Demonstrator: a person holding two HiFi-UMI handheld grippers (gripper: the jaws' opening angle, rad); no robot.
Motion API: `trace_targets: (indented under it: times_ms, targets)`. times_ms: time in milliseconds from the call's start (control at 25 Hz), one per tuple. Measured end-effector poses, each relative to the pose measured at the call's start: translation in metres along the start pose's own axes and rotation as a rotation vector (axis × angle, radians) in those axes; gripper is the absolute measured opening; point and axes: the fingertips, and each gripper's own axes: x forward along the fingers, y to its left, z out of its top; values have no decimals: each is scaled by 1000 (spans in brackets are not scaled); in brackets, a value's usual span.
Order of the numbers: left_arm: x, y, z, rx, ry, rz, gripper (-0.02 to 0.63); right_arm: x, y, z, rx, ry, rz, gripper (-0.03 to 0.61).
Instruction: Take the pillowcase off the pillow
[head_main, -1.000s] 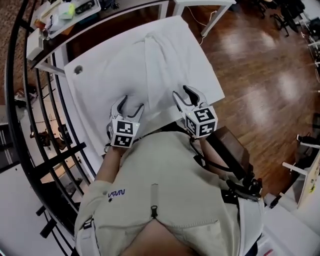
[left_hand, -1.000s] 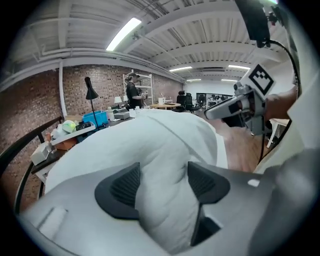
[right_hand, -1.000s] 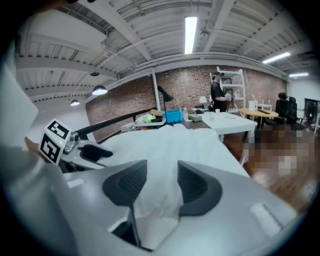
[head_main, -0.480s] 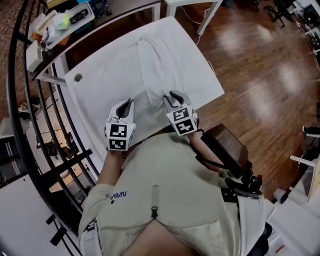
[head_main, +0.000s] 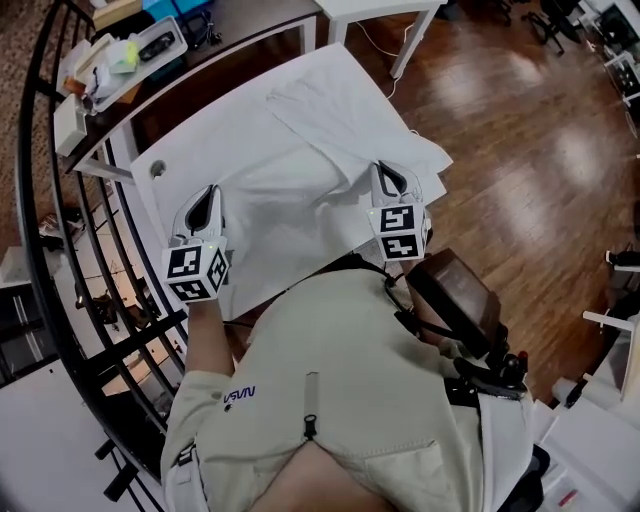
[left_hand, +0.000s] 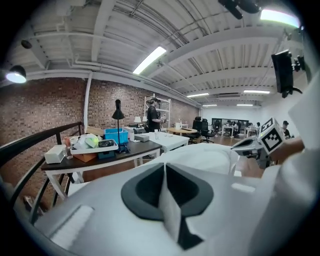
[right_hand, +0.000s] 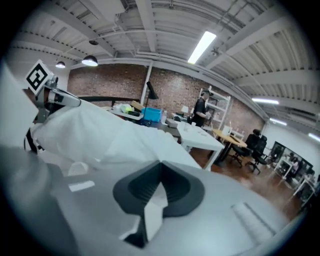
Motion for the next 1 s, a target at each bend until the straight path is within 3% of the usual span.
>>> trace_targets:
  times_ms: [160, 360, 520, 800, 880, 1000]
  targets:
    - [-4, -7, -33, -65, 45, -25, 15, 7, -17, -42, 3, 108, -42, 6]
    - [1, -35, -87, -128, 125, -57, 17, 16, -10, -103, 82, 262, 12, 6]
    - [7, -47, -103, -117, 149, -77, 18, 20, -4, -122, 147, 295, 58, 6]
    - [5, -68, -89, -1, 164, -151, 83, 10, -5, -118, 138, 321, 181, 47]
    - [1, -74, -71, 13, 132, -165, 110, 3, -1, -106, 115, 322, 244, 119]
    - [-3, -82, -36, 21, 33, -185, 114, -6, 7, -77, 101, 287, 354, 135]
